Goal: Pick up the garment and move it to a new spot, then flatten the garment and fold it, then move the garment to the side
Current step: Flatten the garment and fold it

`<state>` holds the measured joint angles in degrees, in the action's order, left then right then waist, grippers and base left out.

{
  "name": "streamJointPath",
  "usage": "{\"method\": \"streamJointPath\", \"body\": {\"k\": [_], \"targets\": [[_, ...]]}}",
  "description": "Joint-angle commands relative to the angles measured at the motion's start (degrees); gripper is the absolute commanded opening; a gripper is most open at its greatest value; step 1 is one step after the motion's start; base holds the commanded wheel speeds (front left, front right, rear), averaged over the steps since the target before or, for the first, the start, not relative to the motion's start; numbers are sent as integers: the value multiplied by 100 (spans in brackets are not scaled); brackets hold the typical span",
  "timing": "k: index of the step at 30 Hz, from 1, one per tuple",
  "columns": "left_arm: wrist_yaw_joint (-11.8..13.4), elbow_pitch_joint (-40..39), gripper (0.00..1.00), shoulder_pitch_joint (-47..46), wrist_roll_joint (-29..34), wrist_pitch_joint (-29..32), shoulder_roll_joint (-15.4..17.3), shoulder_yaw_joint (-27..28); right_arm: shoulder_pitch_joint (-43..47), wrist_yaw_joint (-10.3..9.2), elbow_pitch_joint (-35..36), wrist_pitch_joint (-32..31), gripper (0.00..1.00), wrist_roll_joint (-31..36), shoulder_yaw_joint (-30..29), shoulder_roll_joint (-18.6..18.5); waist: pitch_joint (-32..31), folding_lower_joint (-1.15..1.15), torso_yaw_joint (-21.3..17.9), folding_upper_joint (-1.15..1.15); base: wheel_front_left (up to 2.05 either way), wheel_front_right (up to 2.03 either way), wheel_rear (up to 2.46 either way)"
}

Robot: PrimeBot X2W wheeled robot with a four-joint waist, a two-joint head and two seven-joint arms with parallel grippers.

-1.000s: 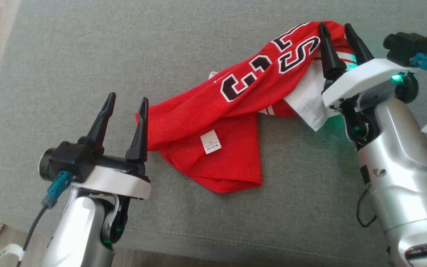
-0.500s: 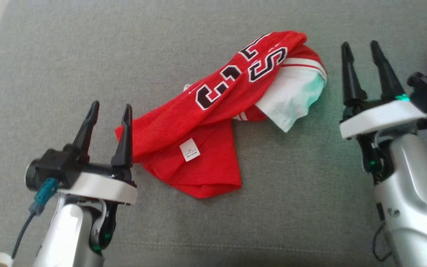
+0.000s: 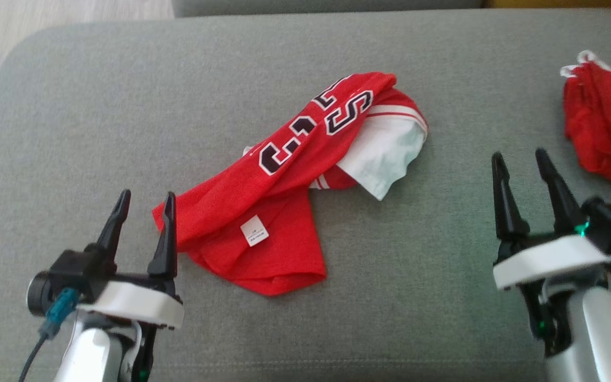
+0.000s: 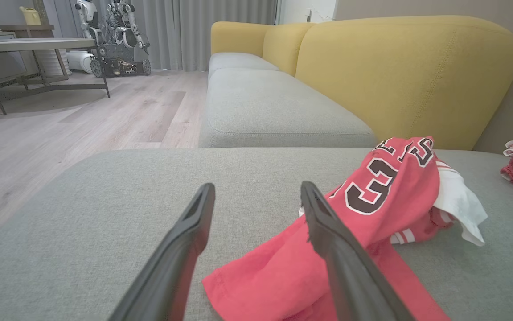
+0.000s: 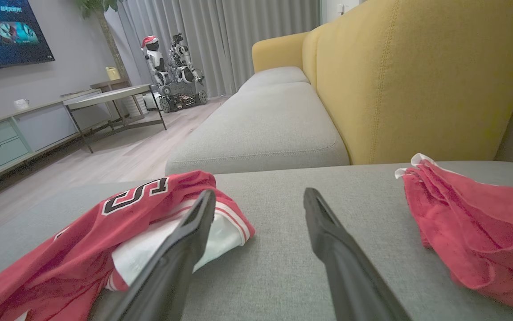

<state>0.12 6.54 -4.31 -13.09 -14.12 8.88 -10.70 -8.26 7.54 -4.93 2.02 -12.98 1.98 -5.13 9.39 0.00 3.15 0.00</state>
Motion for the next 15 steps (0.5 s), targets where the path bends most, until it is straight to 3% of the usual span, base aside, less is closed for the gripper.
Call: {"method": "streamJointPath", "body": {"k": [1, 15], "targets": [[46, -175, 100, -60, 18, 13, 139, 197, 51, -5, 327, -60, 100, 80, 104, 54, -100, 0, -72, 0, 0, 0, 0], [116, -215, 100, 154, -56, 115, 173, 137, 537, -5, 742, -304, 100, 142, 80, 197, -215, 0, -88, 0, 0, 0, 0]]}}
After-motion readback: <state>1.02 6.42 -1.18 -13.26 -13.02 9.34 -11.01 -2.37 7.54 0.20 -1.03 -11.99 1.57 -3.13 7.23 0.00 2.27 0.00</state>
